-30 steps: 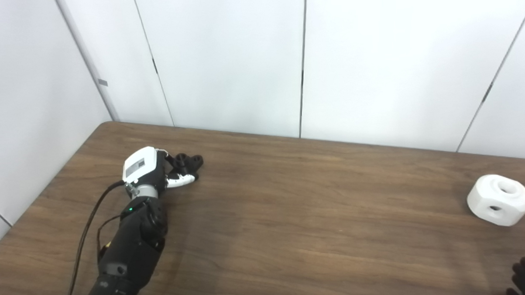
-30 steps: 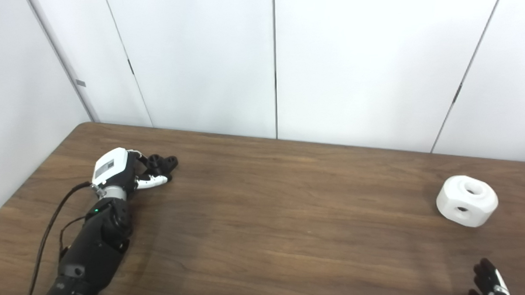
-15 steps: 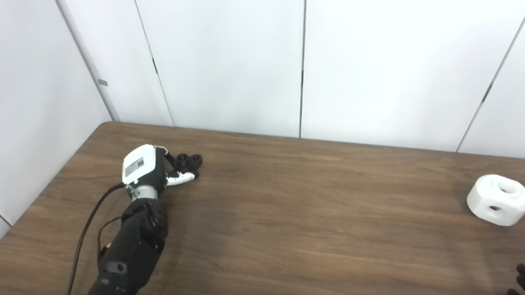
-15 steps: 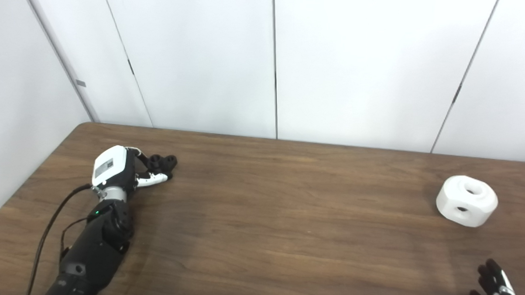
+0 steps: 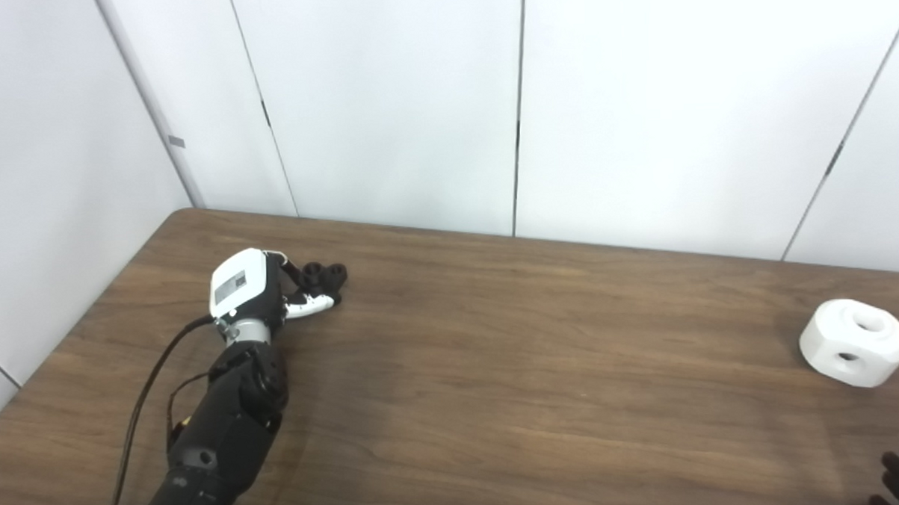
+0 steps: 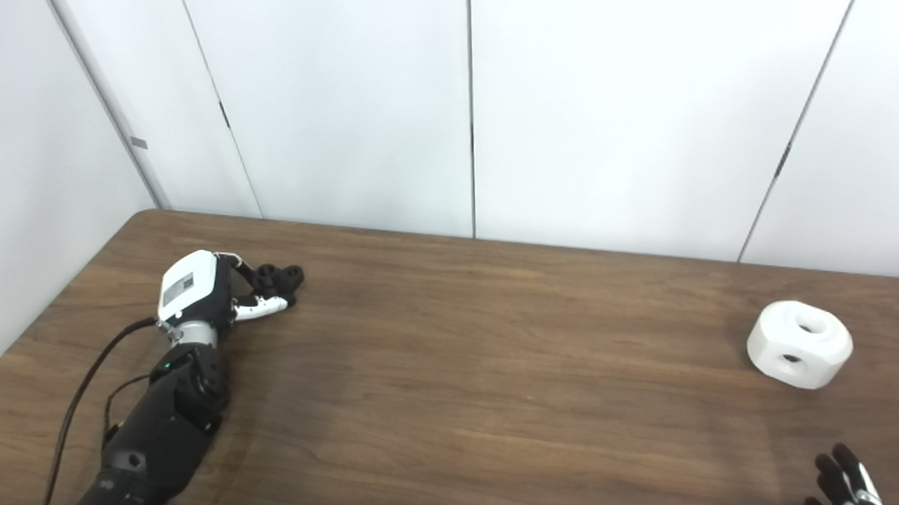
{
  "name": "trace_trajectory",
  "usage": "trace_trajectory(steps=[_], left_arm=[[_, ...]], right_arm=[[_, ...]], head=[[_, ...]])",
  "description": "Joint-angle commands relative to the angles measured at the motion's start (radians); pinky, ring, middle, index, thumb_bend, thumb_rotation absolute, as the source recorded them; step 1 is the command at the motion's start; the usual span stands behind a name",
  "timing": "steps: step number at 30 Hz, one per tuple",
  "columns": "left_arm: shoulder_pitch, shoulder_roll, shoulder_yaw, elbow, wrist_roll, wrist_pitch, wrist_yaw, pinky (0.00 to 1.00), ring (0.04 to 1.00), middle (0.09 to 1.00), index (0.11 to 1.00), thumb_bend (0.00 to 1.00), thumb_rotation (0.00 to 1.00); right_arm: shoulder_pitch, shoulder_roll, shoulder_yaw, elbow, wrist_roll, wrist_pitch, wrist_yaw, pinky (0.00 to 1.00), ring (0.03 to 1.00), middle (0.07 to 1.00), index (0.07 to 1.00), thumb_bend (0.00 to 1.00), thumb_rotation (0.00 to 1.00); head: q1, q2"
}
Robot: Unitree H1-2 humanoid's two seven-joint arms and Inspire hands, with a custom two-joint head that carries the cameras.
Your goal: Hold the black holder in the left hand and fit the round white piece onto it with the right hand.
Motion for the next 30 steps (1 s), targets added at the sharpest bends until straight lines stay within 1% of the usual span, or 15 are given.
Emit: trace_trajectory(steps=[1,5,7,9,13,16,21,23,26,28,30], left_arm=[[-0.02,0.02,-0.008,-0.026,0.005,0.004,-0.004,0.94,0.892,0.811,0.487,0.52,0.05],[-0.008,0.023,-0.02,-0.051,0.014,0.007,-0.006,0.94,0.863,0.778,0.487,0.52,0.05],[0.002,0.027,-0.028,-0.074,0.016,0.006,-0.015,0.94,0.852,0.762,0.487,0.52,0.05],[0.017,0.033,-0.038,-0.107,0.017,0.004,-0.031,0.96,0.853,0.757,0.487,0.52,0.05],[0.06,0.039,-0.055,-0.192,0.024,0.014,-0.066,0.98,0.858,0.766,0.488,0.52,0.05],[0.102,0.035,-0.063,-0.258,0.028,0.022,-0.093,0.97,0.867,0.79,0.488,0.52,0.05],[0.159,0.027,-0.084,-0.339,0.048,0.031,-0.123,0.98,0.872,0.8,0.488,0.52,0.05],[0.181,0.02,-0.096,-0.361,0.062,0.019,-0.122,0.97,0.871,0.801,0.488,0.52,0.05],[0.204,0.011,-0.115,-0.395,0.079,0.002,-0.122,0.98,0.878,0.815,0.489,0.52,0.05],[0.218,0.011,-0.135,-0.425,0.096,-0.013,-0.127,0.98,0.881,0.82,0.489,0.52,0.05],[0.23,0.01,-0.155,-0.461,0.109,-0.028,-0.139,0.98,0.89,0.824,0.49,0.52,0.05]], right_arm=[[-0.001,-0.018,-0.009,-0.033,-0.008,-0.016,-0.006,0.99,0.999,0.978,0.993,0.52,1.0],[-0.003,-0.02,-0.004,-0.032,-0.021,-0.02,-0.004,0.99,0.997,0.977,0.991,0.52,1.0],[-0.004,-0.021,-0.001,-0.04,-0.038,-0.005,-0.007,1.0,1.0,0.98,0.993,0.51,1.0],[-0.006,-0.021,-0.001,-0.046,-0.05,0.008,-0.01,1.0,1.0,0.979,0.987,0.53,1.0],[-0.01,-0.02,0.0,-0.048,-0.063,0.013,-0.009,1.0,1.0,0.982,0.986,0.55,1.0],[-0.009,-0.018,0.002,-0.057,-0.076,0.023,-0.01,1.0,1.0,0.982,0.987,0.56,1.0],[-0.015,-0.021,0.008,-0.052,-0.105,0.02,-0.01,1.0,1.0,0.979,0.985,0.58,1.0],[-0.018,-0.022,0.01,-0.044,-0.116,0.015,-0.009,1.0,1.0,0.978,0.982,0.59,1.0],[-0.02,-0.016,0.013,-0.052,-0.121,0.031,-0.009,1.0,0.999,0.974,0.977,0.62,1.0],[-0.023,-0.012,0.017,-0.061,-0.126,0.042,-0.011,1.0,0.998,0.973,0.977,0.63,1.0],[-0.026,-0.012,0.021,-0.063,-0.109,0.034,-0.004,1.0,0.998,0.976,0.981,0.62,1.0]], head=[[0.001,0.001],[-0.003,0.005],[-0.006,0.008],[-0.008,0.009],[-0.013,0.013],[-0.019,0.015],[-0.024,0.021],[-0.028,0.023],[-0.038,0.028],[-0.048,0.035],[-0.056,0.04]])
